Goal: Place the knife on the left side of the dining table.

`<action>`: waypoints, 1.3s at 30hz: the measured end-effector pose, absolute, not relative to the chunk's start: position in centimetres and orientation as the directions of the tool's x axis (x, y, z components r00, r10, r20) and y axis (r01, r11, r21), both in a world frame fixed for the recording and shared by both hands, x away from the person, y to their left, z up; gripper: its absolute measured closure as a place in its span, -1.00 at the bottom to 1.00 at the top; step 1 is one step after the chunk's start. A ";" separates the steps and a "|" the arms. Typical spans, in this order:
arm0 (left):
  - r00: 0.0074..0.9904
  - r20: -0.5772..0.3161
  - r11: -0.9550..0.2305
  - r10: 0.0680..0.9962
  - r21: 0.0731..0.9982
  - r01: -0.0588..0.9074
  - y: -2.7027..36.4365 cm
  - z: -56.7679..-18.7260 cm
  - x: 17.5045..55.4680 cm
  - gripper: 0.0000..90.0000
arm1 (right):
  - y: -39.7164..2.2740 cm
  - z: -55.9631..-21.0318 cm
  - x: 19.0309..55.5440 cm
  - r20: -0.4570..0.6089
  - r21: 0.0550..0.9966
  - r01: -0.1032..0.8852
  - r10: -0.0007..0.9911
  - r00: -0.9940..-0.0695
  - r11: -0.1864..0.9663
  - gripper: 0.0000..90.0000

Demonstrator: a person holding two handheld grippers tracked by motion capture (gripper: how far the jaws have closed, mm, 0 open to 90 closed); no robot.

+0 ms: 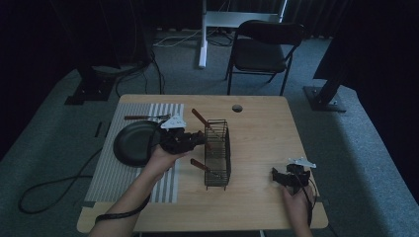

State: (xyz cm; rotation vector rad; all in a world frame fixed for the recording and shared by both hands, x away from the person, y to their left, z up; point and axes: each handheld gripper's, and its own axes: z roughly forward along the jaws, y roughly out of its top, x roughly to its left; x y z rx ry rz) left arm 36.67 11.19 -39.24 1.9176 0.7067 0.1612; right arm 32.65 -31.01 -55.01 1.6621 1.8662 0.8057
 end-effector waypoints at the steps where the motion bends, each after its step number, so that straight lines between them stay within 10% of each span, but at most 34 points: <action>1: 0.816 -0.199 -0.283 0.543 0.872 0.400 11.2 -39.1 36.6 0.69 | -31.0 -55.0 32.6 0.012 0.720 0.690 0.993 -0.121 0.075 -0.75; 39: 0.840 -0.099 -0.192 0.534 0.953 0.235 17.9 -30.3 30.6 0.69 | -31.0 -55.0 32.6 0.013 0.719 0.691 0.993 -0.121 0.075 -0.75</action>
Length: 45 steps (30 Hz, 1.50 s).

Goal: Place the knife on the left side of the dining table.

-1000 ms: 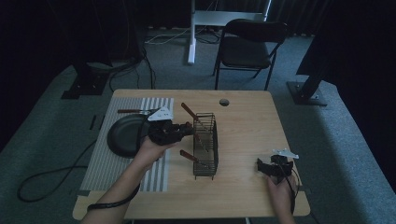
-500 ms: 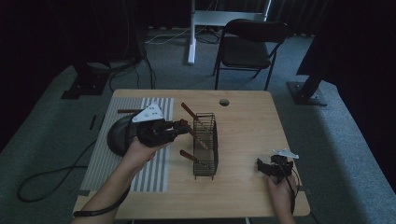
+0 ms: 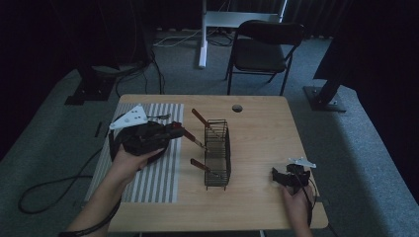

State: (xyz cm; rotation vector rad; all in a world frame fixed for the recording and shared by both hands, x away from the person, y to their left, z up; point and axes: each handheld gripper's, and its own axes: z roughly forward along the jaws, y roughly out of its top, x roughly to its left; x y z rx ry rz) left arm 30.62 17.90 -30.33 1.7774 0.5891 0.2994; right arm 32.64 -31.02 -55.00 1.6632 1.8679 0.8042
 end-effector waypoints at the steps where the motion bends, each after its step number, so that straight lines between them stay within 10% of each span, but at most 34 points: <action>1: 0.840 -0.099 -0.192 0.534 0.953 0.235 17.9 -30.3 30.6 0.69 | -31.0 -55.0 32.6 0.013 0.719 0.691 0.993 -0.121 0.075 -0.75; 45: 0.642 -0.296 -0.107 0.707 0.852 0.512 29.5 -42.9 29.5 0.69 | -31.0 -55.0 32.7 0.013 0.719 0.690 0.993 -0.121 0.075 -0.75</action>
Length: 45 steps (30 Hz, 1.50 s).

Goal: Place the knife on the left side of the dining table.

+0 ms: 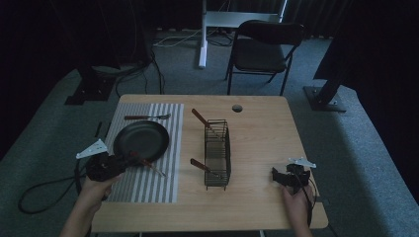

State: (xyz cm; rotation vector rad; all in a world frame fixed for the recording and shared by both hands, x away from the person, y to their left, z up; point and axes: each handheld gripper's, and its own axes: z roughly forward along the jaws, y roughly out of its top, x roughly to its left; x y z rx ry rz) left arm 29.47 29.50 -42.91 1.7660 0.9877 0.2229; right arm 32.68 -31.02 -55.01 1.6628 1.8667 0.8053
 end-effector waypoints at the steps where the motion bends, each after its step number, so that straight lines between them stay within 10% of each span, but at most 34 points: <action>1: 0.642 -0.298 -0.106 0.707 0.852 0.512 29.5 -42.9 29.4 0.69 | -31.0 -55.0 32.7 0.013 0.719 0.691 0.993 -0.120 0.074 -0.75; 14: 0.540 -0.378 -0.017 0.752 0.808 0.589 32.0 -44.9 28.5 0.71 | -31.0 -55.0 32.7 0.012 0.719 0.691 0.993 -0.121 0.075 -0.75; 29: 0.220 -0.498 0.225 0.839 0.685 0.693 35.1 -51.6 28.3 0.15 | -31.0 -55.0 32.7 0.013 0.719 0.691 0.993 -0.120 0.074 -0.75; 45: 0.163 -0.389 0.173 0.907 0.695 0.698 34.6 -53.1 29.2 -0.12 | -31.0 -55.0 32.7 0.013 0.719 0.691 0.993 -0.119 0.074 -0.75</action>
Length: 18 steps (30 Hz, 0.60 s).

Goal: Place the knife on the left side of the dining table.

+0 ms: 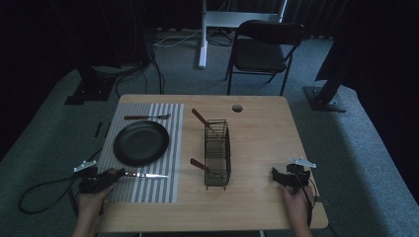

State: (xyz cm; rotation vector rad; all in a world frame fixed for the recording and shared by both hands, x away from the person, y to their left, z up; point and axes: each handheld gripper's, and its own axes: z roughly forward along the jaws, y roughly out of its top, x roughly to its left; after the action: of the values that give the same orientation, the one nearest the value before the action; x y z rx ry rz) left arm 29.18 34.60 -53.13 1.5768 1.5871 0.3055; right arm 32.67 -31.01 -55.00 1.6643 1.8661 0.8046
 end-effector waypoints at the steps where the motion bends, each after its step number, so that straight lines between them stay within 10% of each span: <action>1: 0.163 -0.389 0.173 0.907 0.695 0.698 34.6 -53.1 29.2 -0.13 | -31.0 -55.0 32.7 0.013 0.719 0.691 0.993 -0.120 0.074 -0.75; 18: 0.142 -0.200 0.038 0.969 0.695 0.718 32.9 -53.6 29.7 -0.30 | -31.0 -55.0 32.7 0.013 0.719 0.691 0.993 -0.120 0.074 -0.75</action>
State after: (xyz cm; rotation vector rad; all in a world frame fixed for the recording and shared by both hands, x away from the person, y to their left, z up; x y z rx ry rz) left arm 29.65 32.85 -53.63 1.7349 1.6320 0.4653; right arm 32.67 -31.01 -55.00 1.6641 1.8663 0.8046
